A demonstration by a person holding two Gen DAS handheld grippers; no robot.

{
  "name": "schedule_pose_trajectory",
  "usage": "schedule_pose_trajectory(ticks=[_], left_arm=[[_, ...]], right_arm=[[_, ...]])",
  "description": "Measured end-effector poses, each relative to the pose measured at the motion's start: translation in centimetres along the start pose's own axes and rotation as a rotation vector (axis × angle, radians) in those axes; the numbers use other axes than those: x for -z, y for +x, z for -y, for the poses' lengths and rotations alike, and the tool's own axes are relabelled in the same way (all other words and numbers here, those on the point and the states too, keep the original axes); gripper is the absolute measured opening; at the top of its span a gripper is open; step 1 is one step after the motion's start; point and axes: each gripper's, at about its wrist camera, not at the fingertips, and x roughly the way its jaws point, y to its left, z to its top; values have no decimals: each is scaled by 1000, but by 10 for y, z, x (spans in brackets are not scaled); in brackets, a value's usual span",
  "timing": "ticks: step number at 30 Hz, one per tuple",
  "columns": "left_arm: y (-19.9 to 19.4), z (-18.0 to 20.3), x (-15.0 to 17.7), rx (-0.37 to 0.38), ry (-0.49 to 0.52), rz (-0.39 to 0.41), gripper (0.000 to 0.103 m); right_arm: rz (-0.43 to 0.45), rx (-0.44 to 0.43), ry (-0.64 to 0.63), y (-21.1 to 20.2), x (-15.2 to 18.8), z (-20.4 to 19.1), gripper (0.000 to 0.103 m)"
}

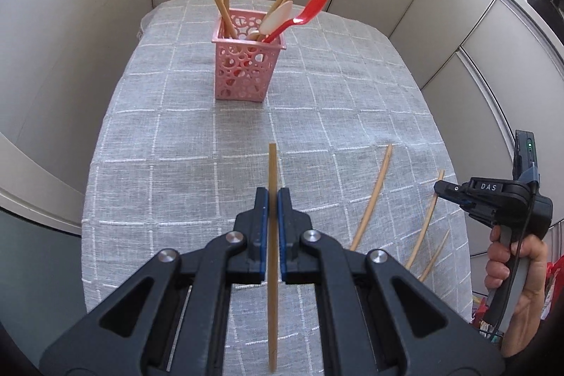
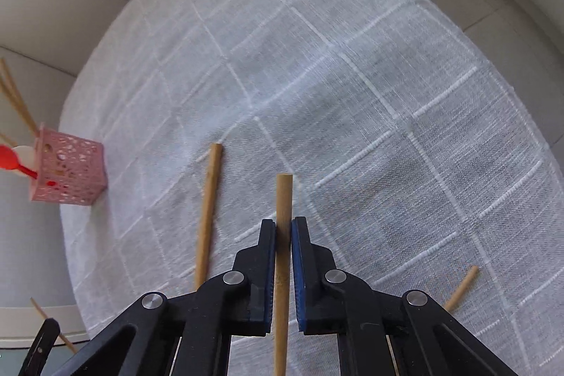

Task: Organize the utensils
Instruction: 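Lift both held chopsticks upright and carry them over the pink basket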

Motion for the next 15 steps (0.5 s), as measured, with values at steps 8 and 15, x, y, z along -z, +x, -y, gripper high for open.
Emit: schedule_pose_trajectory(ticks=[8, 15], left_arm=[[-44, -3, -7, -5, 7, 151, 6], [-93, -8, -19, -36, -12, 371, 6]], right_arm=[[190, -65, -144, -66, 22, -36, 8], [425, -87, -338, -118, 52, -88, 8]])
